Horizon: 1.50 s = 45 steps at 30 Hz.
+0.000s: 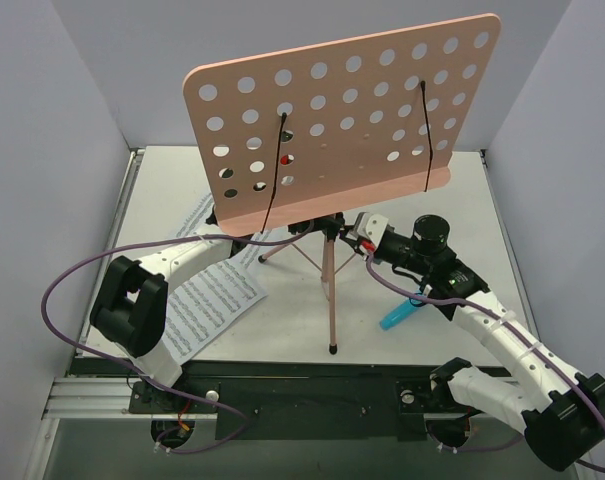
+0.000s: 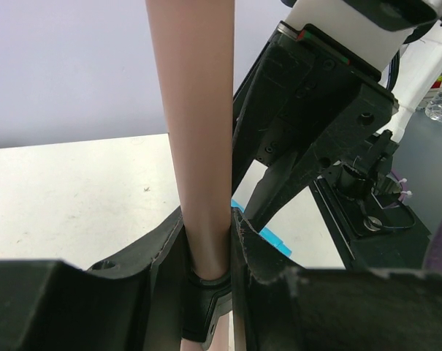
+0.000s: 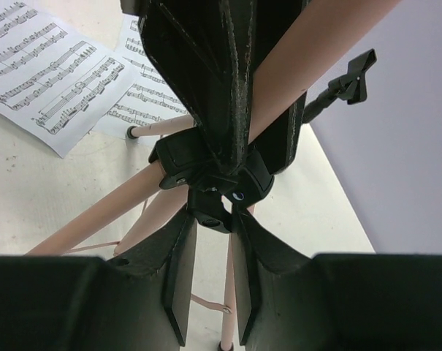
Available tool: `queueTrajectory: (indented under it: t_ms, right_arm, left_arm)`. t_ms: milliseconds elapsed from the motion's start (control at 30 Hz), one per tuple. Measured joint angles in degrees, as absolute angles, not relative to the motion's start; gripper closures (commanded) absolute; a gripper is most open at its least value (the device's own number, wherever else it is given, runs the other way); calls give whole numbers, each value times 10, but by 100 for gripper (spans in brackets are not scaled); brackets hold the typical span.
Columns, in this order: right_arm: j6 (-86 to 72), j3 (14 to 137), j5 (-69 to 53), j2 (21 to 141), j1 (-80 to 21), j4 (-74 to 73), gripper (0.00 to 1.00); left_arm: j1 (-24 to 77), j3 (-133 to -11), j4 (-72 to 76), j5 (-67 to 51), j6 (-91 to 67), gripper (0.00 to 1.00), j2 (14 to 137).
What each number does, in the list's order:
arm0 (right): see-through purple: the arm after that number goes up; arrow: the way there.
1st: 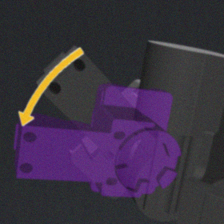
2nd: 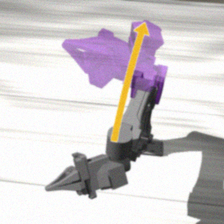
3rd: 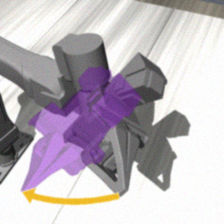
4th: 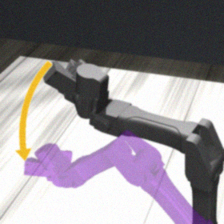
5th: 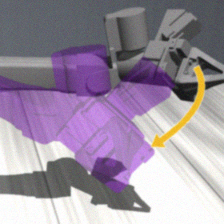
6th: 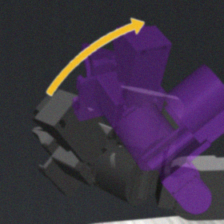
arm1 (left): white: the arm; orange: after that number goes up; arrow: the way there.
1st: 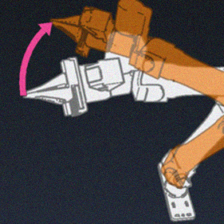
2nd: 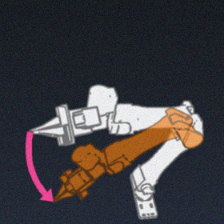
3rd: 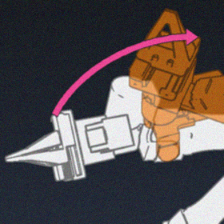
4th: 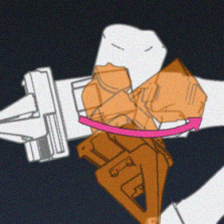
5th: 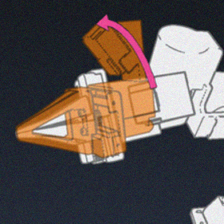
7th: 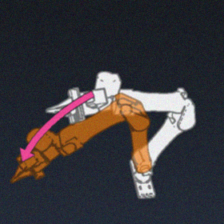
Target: Set up the instrument practice props
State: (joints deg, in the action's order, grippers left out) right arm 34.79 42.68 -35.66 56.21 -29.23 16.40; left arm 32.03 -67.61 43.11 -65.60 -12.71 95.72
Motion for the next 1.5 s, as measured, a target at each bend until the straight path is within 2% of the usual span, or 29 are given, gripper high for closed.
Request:
queueTrajectory:
  t_ms: [33, 100, 600, 833, 1267, 1500]
  right_arm:
    - [340, 427, -356, 562, -292, 165, 94]
    - [324, 426, -354, 563, -292, 167, 100]
    - [148, 411, -338, 564, -291, 205, 100]
    - [-43, 361, -331, 564, -284, 312, 100]
    - [-412, 341, -298, 599, -281, 389, 100]
    - [-618, 309, -282, 633, -282, 485, 100]
  left_arm:
    - [320, -676, 432, -656, -128, 100, 957]
    - [319, -676, 432, -657, -128, 100, 957]
    - [317, -674, 439, -663, -133, 100, 957]
    - [312, -674, 441, -671, -136, 100, 957]
    - [298, -673, 444, -679, -143, 100, 957]
    - [288, -673, 444, -678, -144, 100, 957]
